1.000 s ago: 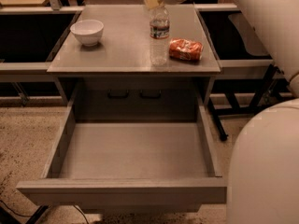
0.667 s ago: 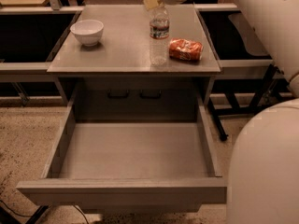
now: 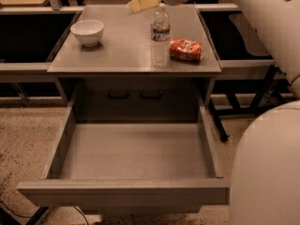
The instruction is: Pick water bottle from bottom drawer and place on counter
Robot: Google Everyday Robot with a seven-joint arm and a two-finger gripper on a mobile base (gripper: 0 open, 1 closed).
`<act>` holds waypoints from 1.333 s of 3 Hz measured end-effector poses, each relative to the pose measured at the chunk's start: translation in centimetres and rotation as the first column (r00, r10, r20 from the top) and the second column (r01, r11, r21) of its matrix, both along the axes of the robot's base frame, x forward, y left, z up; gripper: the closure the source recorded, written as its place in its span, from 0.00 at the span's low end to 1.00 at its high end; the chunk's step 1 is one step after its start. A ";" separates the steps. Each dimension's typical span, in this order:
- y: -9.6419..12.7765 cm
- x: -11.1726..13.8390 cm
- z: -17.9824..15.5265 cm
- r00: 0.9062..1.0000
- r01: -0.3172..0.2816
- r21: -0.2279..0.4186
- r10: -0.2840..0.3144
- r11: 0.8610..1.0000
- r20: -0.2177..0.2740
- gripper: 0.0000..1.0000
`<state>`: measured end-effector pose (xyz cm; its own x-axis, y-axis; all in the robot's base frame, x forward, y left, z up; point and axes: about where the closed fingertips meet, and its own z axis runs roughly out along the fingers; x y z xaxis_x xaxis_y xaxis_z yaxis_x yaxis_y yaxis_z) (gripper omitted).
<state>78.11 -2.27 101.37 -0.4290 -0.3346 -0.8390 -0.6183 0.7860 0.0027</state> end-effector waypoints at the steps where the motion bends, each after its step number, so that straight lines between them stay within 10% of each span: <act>1: -0.1 -0.1 0.2 1.000 0.000 0.003 0.000 1.000 0.006 0.00; 4: -3.7 -2.3 1.6 1.000 -0.013 -0.024 0.014 1.000 0.026 0.00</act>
Offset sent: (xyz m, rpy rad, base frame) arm -0.0077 -0.0105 0.0144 0.0073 -0.0350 -0.0022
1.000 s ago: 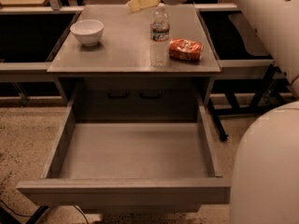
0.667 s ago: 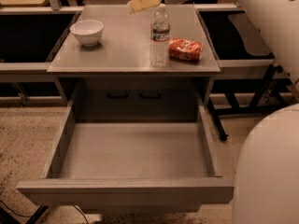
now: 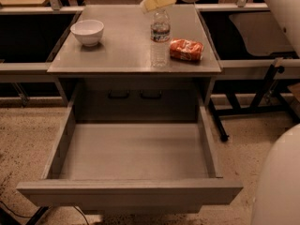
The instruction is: Pick water bottle from bottom drawer and place on counter
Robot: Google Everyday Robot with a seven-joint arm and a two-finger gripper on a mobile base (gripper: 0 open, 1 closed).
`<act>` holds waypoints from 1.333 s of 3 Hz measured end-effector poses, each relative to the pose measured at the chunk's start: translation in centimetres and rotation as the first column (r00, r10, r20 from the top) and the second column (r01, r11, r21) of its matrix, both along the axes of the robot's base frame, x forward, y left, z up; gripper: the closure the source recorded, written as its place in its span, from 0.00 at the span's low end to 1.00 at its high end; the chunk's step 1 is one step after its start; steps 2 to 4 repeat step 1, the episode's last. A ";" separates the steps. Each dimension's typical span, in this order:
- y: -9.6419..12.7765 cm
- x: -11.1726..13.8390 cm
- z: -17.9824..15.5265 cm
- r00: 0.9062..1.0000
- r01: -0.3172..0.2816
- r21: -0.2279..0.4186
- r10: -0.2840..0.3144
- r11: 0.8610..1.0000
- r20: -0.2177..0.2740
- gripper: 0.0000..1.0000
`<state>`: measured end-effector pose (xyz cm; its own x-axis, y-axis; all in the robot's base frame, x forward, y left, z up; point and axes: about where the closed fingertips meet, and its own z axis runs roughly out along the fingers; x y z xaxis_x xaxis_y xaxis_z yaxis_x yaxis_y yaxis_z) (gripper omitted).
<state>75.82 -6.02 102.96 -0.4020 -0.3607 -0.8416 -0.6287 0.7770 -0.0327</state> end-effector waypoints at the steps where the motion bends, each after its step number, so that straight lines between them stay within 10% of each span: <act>1: 0.0 0.0 0.0 1.000 0.000 0.000 0.000 1.000 0.000 0.00; 4: 0.0 0.0 0.0 1.000 0.000 0.000 0.000 1.000 0.000 0.00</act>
Offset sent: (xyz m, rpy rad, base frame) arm 0.0000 0.0000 0.0000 0.0000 0.0000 0.0000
